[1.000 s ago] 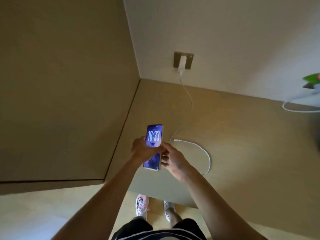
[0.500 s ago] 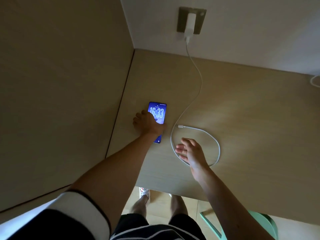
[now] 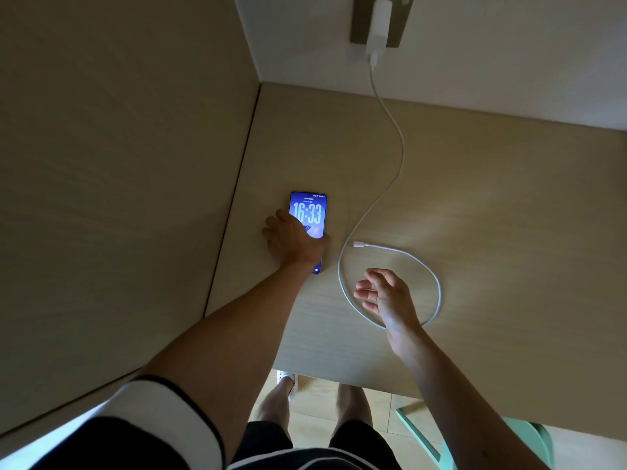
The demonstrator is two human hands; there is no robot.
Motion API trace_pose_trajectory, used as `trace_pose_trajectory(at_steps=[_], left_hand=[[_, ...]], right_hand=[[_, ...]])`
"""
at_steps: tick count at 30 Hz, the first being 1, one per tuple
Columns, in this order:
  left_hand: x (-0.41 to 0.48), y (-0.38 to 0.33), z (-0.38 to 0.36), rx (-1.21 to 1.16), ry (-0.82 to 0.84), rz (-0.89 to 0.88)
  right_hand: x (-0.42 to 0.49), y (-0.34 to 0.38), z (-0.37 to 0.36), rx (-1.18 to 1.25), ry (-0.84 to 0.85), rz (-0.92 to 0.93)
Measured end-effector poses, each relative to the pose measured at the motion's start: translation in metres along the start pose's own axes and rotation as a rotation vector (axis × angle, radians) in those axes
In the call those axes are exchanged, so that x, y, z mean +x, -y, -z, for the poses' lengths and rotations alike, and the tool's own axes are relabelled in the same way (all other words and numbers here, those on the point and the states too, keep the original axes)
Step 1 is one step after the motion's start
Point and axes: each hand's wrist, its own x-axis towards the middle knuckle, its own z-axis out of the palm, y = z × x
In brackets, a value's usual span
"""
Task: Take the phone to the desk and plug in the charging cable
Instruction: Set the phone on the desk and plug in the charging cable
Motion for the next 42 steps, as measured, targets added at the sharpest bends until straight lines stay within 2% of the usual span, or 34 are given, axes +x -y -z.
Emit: trace_pose_trajectory(at_steps=[4,8,10,13,15,18,24,29,31,34,37,42], left_hand=[[-0.001,0.003,-0.001,-0.018,-0.001,-0.031],[-0.007,0.012,0.007,-0.137,-0.006,-0.083],[-0.015,0.024,0.012,-0.171,-0.019,-0.079],[-0.038,0.052,0.015,-0.149,0.0,-0.048],[-0.055,0.072,0.017,-0.166,0.01,-0.007],[-0.071,0.099,0.02,-0.198,0.04,0.011],[-0.067,0.121,0.026,-0.223,0.1,-0.017],[-0.052,0.115,0.032,-0.289,0.105,-0.041],[-0.041,0.107,0.035,-0.331,0.104,-0.072],[-0.022,0.086,0.044,-0.361,0.105,-0.116],[0.002,0.062,0.049,-0.29,0.139,-0.178],[0.025,0.034,0.035,-0.199,0.274,-0.195]], right_hand=[[0.008,0.0,0.002,-0.055,-0.021,0.052],[0.026,0.012,0.001,-0.266,-0.138,0.247],[0.036,0.019,0.003,-0.468,-0.212,0.401],[0.051,0.022,0.005,-0.908,-0.251,0.639],[0.059,0.021,0.005,-1.116,-0.229,0.708],[0.069,0.016,0.002,-1.256,-0.221,0.735],[0.075,0.012,0.011,-1.293,-0.261,0.774],[0.04,0.018,0.017,-1.099,-0.283,0.821],[0.015,0.016,0.01,-1.025,-0.227,0.823],[-0.016,-0.003,-0.011,-1.046,-0.139,0.782],[-0.028,-0.027,-0.039,-1.113,-0.067,0.684],[-0.021,-0.053,-0.082,-0.99,-0.127,0.533]])
